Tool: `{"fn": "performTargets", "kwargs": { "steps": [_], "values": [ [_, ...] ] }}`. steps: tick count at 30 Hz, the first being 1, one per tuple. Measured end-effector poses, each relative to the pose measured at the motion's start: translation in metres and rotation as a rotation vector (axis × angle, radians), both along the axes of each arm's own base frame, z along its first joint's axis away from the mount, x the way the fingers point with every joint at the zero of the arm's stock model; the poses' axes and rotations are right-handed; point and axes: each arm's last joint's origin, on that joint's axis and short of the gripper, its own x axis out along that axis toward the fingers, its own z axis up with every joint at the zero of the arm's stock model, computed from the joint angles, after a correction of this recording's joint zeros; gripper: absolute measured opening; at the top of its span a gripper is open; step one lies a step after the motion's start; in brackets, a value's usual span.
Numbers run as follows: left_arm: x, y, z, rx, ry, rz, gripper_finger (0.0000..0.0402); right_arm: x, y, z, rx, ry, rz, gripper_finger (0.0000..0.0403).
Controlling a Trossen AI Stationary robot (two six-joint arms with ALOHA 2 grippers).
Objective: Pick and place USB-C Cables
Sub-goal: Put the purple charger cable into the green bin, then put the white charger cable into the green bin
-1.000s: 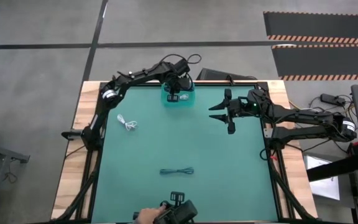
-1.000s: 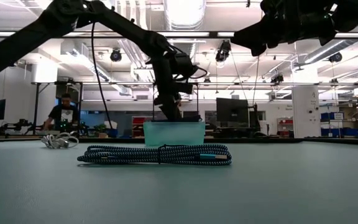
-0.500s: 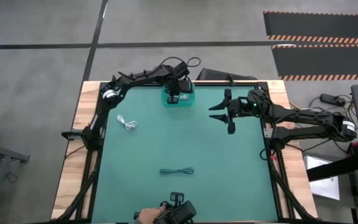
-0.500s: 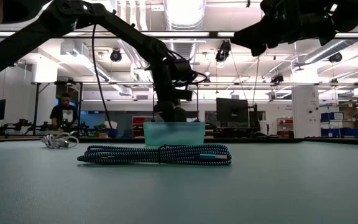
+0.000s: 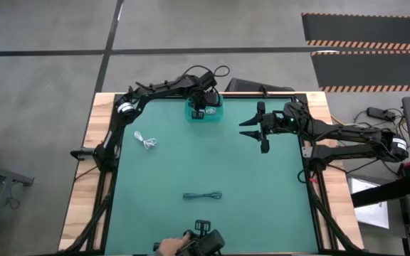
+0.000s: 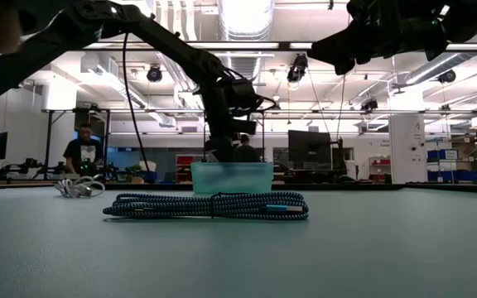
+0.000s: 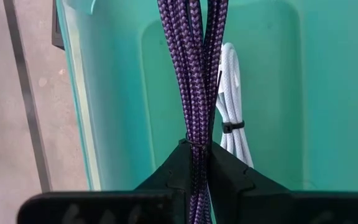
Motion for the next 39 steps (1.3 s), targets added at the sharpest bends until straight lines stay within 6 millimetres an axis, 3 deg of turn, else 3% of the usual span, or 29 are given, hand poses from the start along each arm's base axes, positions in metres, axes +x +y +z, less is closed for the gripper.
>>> {"fn": "performTargets", "kwargs": {
  "steps": [24, 39],
  "values": [
    [0.0016, -0.0001, 0.0005, 0.008, -0.012, 0.001, 0.0049, 0.0000, -0.0001, -0.0001, 0.000, 0.000, -0.001, 0.0128],
    [0.0026, -0.0011, 0.0052, 0.038, -0.020, 0.009, 0.0127, 0.0001, 0.0000, -0.0001, 0.000, 0.001, 0.000, 0.0128]
  ]
}}
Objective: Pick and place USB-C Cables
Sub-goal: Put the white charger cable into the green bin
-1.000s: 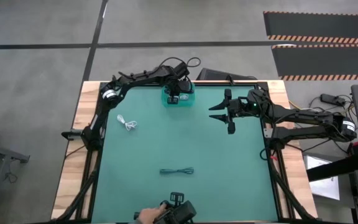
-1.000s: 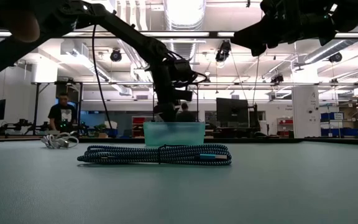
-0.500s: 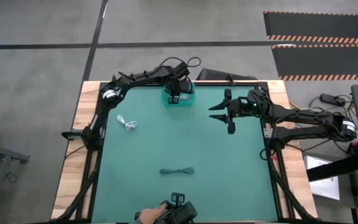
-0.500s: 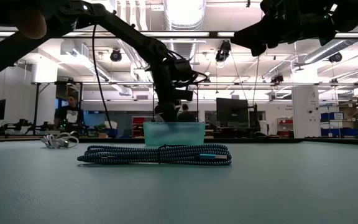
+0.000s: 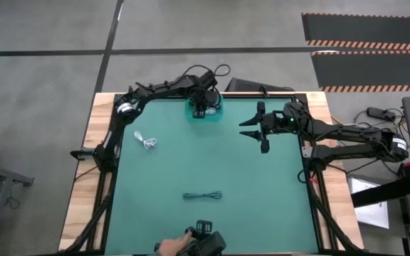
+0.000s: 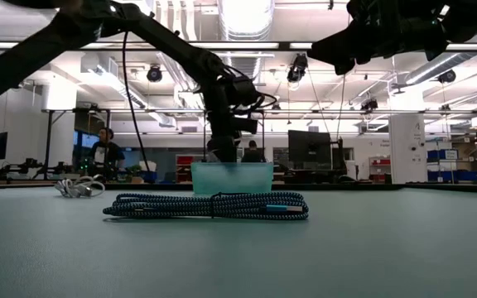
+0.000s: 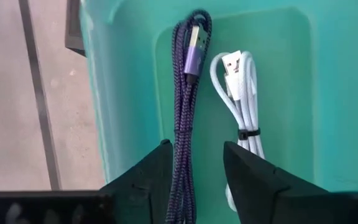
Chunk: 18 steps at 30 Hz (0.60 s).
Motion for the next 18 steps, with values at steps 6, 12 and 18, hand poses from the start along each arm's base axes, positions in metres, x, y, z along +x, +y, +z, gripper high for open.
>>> {"fn": "performTargets", "kwargs": {
  "steps": [6, 12, 18],
  "values": [
    [0.000, -0.016, 0.032, 0.035, -0.057, -0.024, 0.0128, 0.000, 0.000, 0.000, 0.000, 0.000, 0.000, 0.0128],
    [-0.001, -0.046, 0.075, 0.050, -0.170, -0.021, 0.0127, 0.000, 0.000, 0.000, 0.000, -0.001, -0.001, 0.0128],
    [-0.010, -0.088, 0.106, 0.044, -0.244, -0.055, 0.0127, 0.000, 0.000, 0.000, 0.011, 0.000, -0.002, 0.0128]
  ]
}}
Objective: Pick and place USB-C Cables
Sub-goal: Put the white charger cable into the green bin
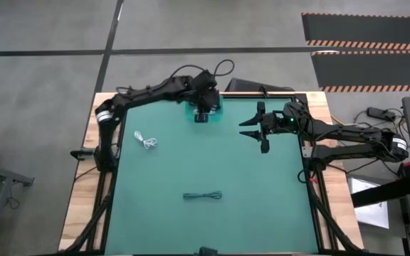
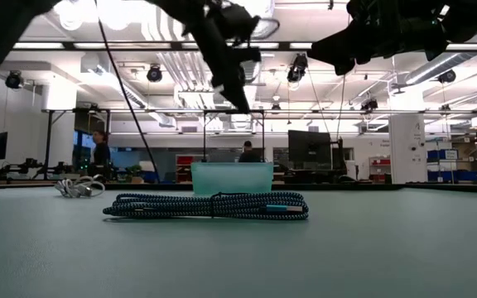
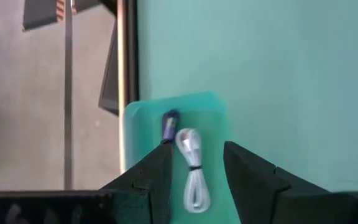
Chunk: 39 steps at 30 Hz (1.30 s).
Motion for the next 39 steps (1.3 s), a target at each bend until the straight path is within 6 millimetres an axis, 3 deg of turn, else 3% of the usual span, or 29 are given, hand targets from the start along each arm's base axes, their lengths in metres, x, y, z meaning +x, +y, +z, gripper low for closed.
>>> {"fn": "performTargets", "kwargs": {
  "steps": [9, 15, 28, 39],
  "values": [
    [-0.039, -0.069, 0.010, -0.076, -0.082, -0.014, 0.0127, 0.000, 0.000, 0.000, 0.016, 0.001, -0.002, 0.0128],
    [-0.069, -0.098, 0.005, -0.149, -0.135, 0.030, 0.0127, 0.000, 0.000, 0.000, 0.023, 0.001, -0.003, 0.0128],
    [-0.125, -0.115, -0.029, -0.265, -0.074, 0.177, 0.0127, 0.000, 0.000, 0.000, 0.034, 0.001, -0.004, 0.0128],
    [-0.157, -0.120, -0.068, -0.245, 0.264, 0.192, 0.0127, 0.000, 0.000, 0.000, 0.034, 0.001, -0.004, 0.0128]
  ]
}}
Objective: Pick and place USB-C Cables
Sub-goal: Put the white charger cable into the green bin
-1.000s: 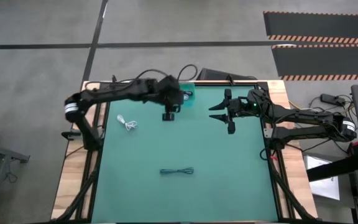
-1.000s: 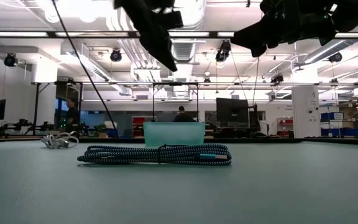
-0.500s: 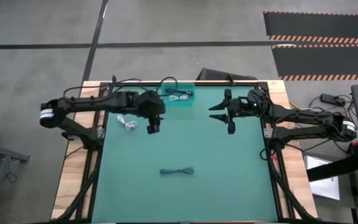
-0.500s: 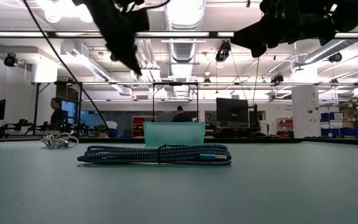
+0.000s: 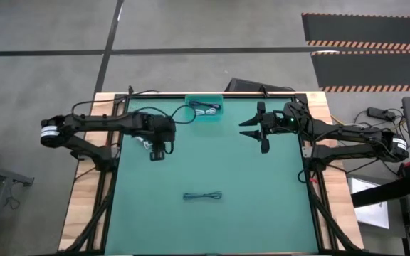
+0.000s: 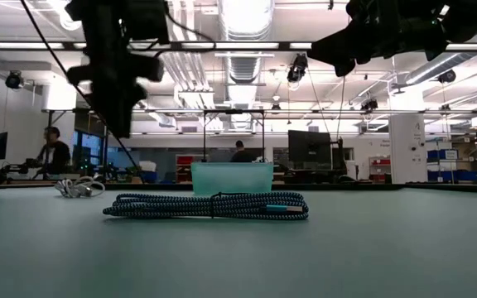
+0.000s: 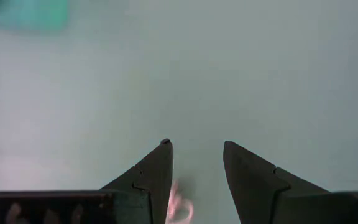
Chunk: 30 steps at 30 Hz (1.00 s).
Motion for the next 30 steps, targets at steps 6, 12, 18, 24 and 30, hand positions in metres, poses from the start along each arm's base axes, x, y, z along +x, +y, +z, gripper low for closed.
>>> {"fn": "performTargets", "kwargs": {
  "steps": [6, 12, 18, 24, 30],
  "values": [
    [-0.014, 0.001, -0.025, 0.037, 0.134, 0.020, 0.0127, 0.000, 0.000, 0.000, 0.000, 0.000, 0.000, 0.0128],
    [-0.026, 0.002, -0.045, 0.025, 0.209, 0.044, 0.0127, 0.000, 0.000, 0.000, 0.000, 0.000, 0.000, 0.0128],
    [-0.034, 0.002, -0.056, 0.065, 0.261, 0.071, 0.0127, 0.000, 0.000, 0.000, 0.000, 0.000, 0.000, 0.0128],
    [-0.039, 0.002, -0.065, 0.094, 0.279, 0.100, 0.0127, 0.000, 0.000, 0.000, 0.000, 0.000, 0.000, 0.0128],
    [-0.038, 0.002, -0.065, 0.098, 0.274, 0.101, 0.0127, -0.001, 0.001, -0.005, 0.006, 0.012, 0.003, 0.0128]
  ]
}}
